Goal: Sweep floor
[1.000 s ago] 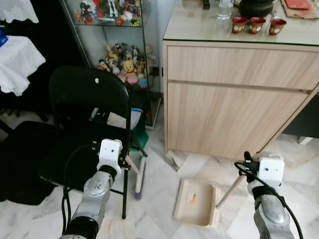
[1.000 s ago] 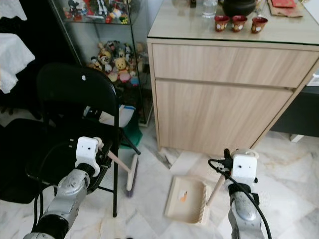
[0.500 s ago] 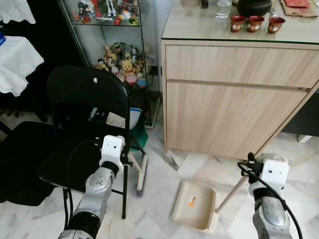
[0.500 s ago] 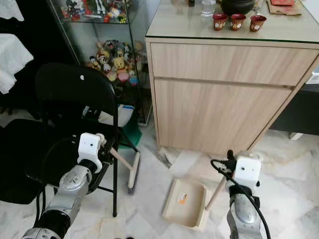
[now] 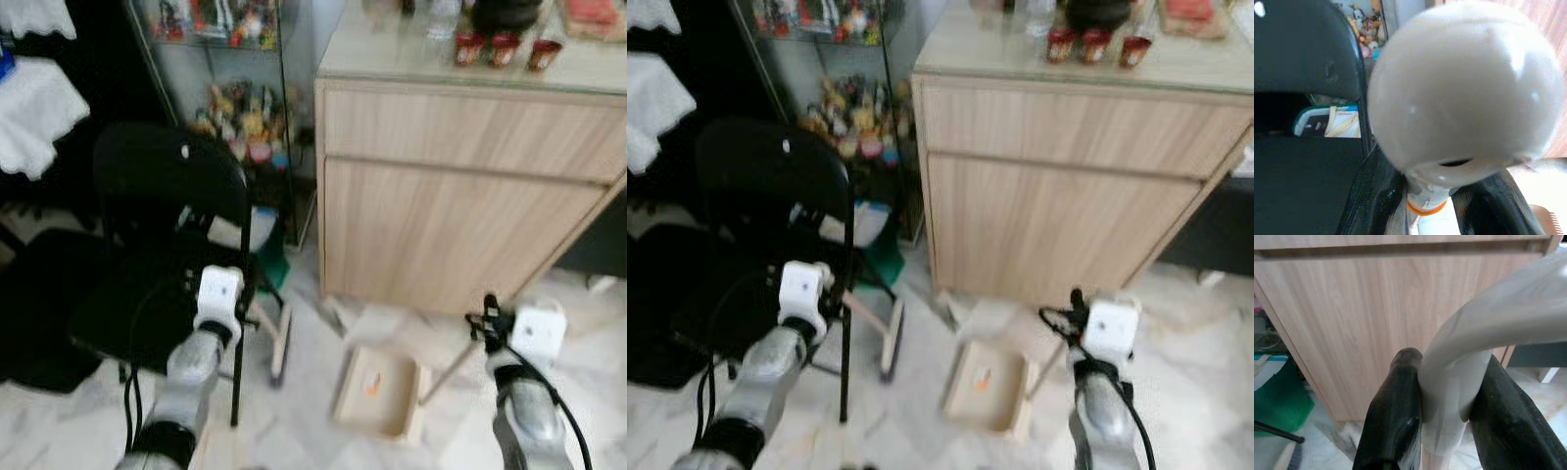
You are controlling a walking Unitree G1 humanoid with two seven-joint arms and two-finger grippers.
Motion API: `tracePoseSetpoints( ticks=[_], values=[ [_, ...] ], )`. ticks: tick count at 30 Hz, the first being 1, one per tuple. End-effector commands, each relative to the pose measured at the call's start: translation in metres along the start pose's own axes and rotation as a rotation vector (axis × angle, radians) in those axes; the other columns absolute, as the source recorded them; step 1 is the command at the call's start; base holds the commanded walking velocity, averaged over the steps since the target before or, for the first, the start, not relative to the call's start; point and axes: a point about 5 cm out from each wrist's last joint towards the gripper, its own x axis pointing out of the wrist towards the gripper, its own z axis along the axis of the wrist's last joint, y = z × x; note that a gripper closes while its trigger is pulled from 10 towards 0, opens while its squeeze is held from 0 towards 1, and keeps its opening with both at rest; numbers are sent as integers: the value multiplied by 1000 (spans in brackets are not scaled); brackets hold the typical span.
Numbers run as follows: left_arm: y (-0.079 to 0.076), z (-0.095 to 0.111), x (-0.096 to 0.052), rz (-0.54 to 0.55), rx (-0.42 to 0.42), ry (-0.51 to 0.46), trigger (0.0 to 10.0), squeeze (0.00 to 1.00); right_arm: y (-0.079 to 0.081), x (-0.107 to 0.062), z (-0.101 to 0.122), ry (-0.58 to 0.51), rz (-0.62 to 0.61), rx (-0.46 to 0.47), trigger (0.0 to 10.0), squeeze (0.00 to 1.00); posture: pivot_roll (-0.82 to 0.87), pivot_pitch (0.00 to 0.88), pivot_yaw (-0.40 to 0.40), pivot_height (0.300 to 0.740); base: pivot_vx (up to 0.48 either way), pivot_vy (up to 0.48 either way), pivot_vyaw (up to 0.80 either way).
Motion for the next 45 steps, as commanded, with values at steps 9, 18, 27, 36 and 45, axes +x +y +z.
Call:
tracePoseSetpoints(
  ticks=[9,18,27,36,45],
  values=[
    [0,6,2,-7,9,-34,10000,0,-1,-3,3,-16,16,-11,10000,0,-79,100,50,740,0,-259,0],
    [0,6,2,-8,7,-32,10000,0,-3,-3,4,-16,6,-17,10000,0,-77,112,53,740,0,-261,0],
    [-2,6,2,-4,-5,-30,10000,0,-1,-3,4,-12,22,-27,10000,0,-72,123,48,740,0,-116,0],
    [-3,6,2,-8,-13,-29,10000,0,-1,-3,5,-20,27,-28,10000,0,-72,129,46,740,0,0,501],
    [-5,6,2,-21,-18,-27,10000,0,1,-2,6,-31,42,-29,10000,0,-71,131,46,740,0,0,750]
  ],
)
